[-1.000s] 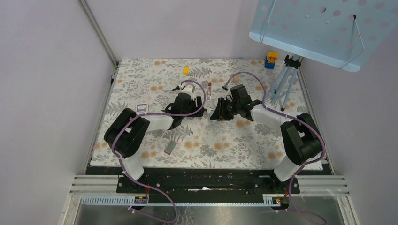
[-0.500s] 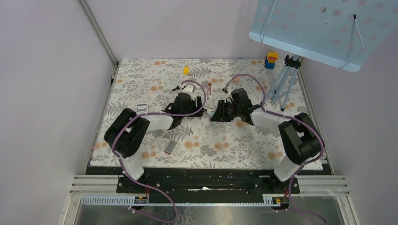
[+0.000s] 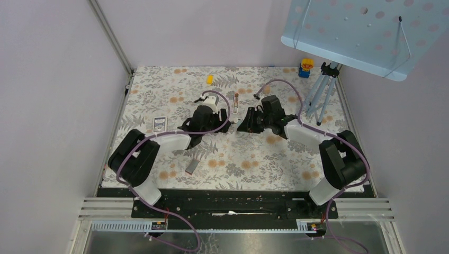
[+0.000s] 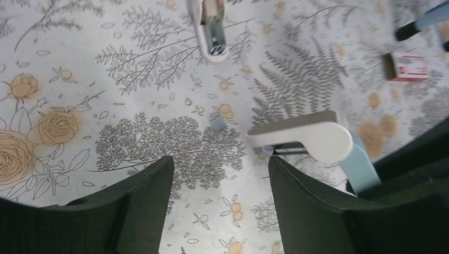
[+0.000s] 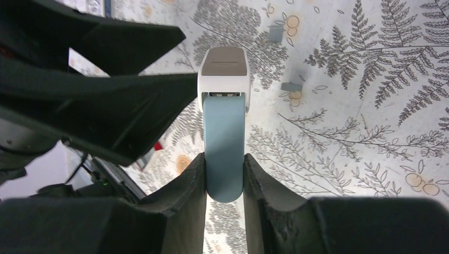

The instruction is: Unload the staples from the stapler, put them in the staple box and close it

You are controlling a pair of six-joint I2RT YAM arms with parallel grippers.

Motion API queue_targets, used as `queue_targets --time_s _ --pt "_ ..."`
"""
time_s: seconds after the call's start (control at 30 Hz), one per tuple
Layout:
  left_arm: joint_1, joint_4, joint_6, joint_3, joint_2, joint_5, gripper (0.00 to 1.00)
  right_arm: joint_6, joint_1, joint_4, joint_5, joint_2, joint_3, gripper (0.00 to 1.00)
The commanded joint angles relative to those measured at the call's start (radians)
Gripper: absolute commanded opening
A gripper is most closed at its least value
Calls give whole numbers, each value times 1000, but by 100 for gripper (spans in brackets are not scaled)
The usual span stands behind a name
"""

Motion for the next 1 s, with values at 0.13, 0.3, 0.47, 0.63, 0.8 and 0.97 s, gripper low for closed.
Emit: queue_targets --time_s 0.13,0.3,0.47,0.63,0.8,0.97 --pt "-50 29 -10 -72 -172 -26 71 190 -1 -92 73 -89 103 0" --pt "-85 54 12 -155 -274 -115 83 251 -24 -220 76 -97 146 0" --pt "-152 323 158 -346 -391 -223 98 293 -53 -299 10 -119 169 0" --pt "-286 780 498 -555 -435 -272 99 280 -76 -438 -64 -125 233 0" --pt "-429 903 805 -542 -335 -294 99 281 -81 -483 -144 -141 243 0" --pt "-518 1090 1080 -471 -136 -386 99 286 -81 -494 -215 -165 231 0"
